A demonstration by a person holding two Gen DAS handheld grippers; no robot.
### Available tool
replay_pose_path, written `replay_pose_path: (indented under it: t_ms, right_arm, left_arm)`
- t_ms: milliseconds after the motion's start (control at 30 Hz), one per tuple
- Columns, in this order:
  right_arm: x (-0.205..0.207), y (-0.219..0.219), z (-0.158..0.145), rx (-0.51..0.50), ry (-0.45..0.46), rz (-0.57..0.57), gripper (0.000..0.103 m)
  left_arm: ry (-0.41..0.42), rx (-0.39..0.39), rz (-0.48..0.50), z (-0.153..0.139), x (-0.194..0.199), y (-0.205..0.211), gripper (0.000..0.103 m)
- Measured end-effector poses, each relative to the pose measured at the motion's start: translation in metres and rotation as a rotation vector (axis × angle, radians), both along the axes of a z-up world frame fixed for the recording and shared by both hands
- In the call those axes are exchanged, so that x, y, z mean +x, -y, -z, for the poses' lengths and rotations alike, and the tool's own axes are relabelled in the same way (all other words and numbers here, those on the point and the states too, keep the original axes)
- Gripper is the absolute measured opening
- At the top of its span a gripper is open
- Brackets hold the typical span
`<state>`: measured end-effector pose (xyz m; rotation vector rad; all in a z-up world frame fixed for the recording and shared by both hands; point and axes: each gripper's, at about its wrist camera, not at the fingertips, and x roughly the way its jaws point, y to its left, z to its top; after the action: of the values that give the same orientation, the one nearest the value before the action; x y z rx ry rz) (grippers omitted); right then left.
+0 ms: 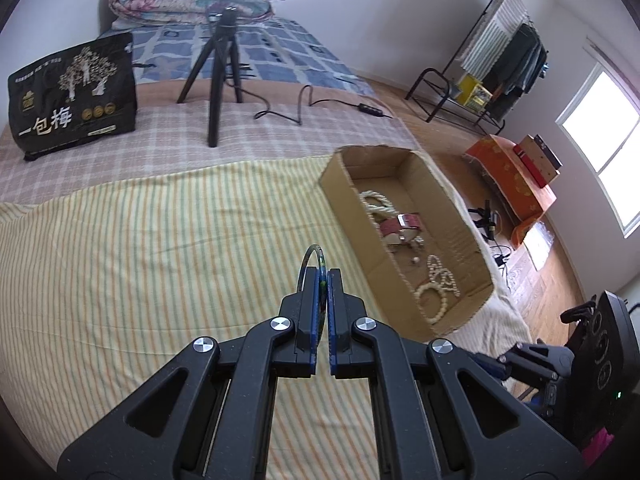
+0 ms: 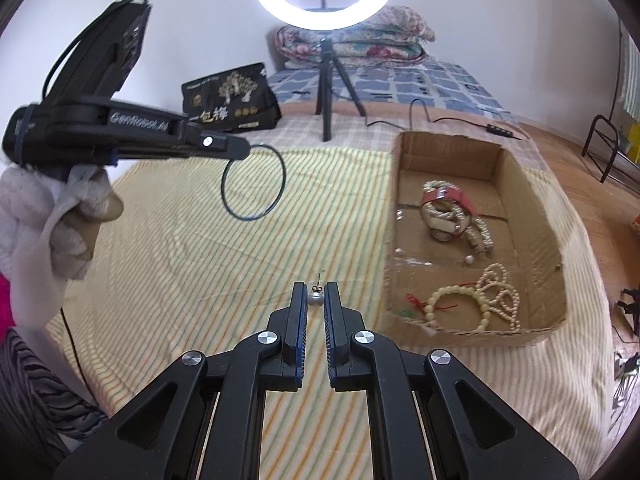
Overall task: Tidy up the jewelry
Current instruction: 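Carry the ring with the left tool while the right tool carries the pearl to the box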
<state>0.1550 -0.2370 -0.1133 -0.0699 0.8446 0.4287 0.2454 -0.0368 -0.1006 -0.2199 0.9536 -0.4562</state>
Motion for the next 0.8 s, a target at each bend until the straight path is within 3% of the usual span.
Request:
replay_pose_path:
  t_ms: [467, 800]
  right_arm:
    - [0.025, 0.072, -0.024, 0.037, 0.025, 0.155, 0.007]
    - [0.067, 0.089, -0.029, 0.001, 0.033, 0.186, 0.007]
  left_arm:
    - [0.037, -0.069, 0.108, -0.025, -0.017, 0.062, 0.001]
    - [0.042, -0.072, 0.15, -0.024, -0.013, 0.096, 0.001]
